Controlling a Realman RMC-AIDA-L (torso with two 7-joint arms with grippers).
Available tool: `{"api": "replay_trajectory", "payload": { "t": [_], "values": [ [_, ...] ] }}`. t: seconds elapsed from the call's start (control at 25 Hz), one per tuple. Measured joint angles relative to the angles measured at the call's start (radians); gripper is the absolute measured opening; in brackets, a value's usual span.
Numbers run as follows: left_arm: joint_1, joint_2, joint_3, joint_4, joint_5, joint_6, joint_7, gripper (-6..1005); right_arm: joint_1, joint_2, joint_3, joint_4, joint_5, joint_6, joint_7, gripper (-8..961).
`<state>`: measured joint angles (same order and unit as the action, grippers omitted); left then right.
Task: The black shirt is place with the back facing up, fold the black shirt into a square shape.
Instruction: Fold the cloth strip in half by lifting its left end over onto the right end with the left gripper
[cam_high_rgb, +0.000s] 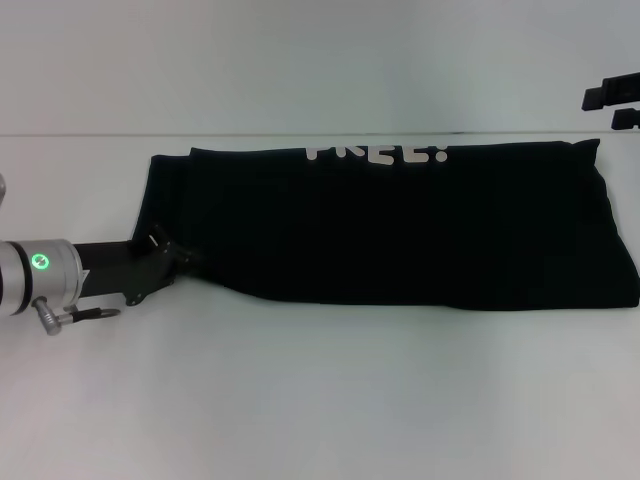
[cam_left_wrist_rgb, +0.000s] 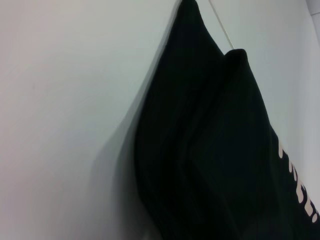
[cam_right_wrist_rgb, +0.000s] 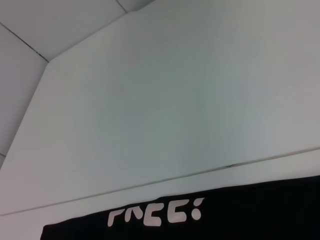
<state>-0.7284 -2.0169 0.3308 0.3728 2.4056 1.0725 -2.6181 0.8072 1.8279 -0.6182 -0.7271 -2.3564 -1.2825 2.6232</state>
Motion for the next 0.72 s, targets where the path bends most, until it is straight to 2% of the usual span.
{"api": "replay_trajectory", "payload": {
  "t": [0.08,0.28,0.52,0.72],
  "values": [
    [0.002,0.001,0.0,0.005,0.003,0.0,0.014,102,-0.001,-0.001,0.0,0.0,0.0,-0.001,0.0,575],
    [0.008,0.002,0.001,0.013,0.006,0.003,0.073,36,-0.006,-0.004,0.001,0.0,0.0,-0.012,0.0,571],
    [0.029,-0.001,0.003,0.047,0.006,0.04,0.168,36,-0.016,-0.012,0.022,0.0,-0.003,-0.048,0.003,566],
    [0.078,-0.005,0.008,0.122,0.006,0.087,0.206,37,-0.029,-0.018,0.048,0.0,0.0,-0.072,0.005,562]
  ]
}}
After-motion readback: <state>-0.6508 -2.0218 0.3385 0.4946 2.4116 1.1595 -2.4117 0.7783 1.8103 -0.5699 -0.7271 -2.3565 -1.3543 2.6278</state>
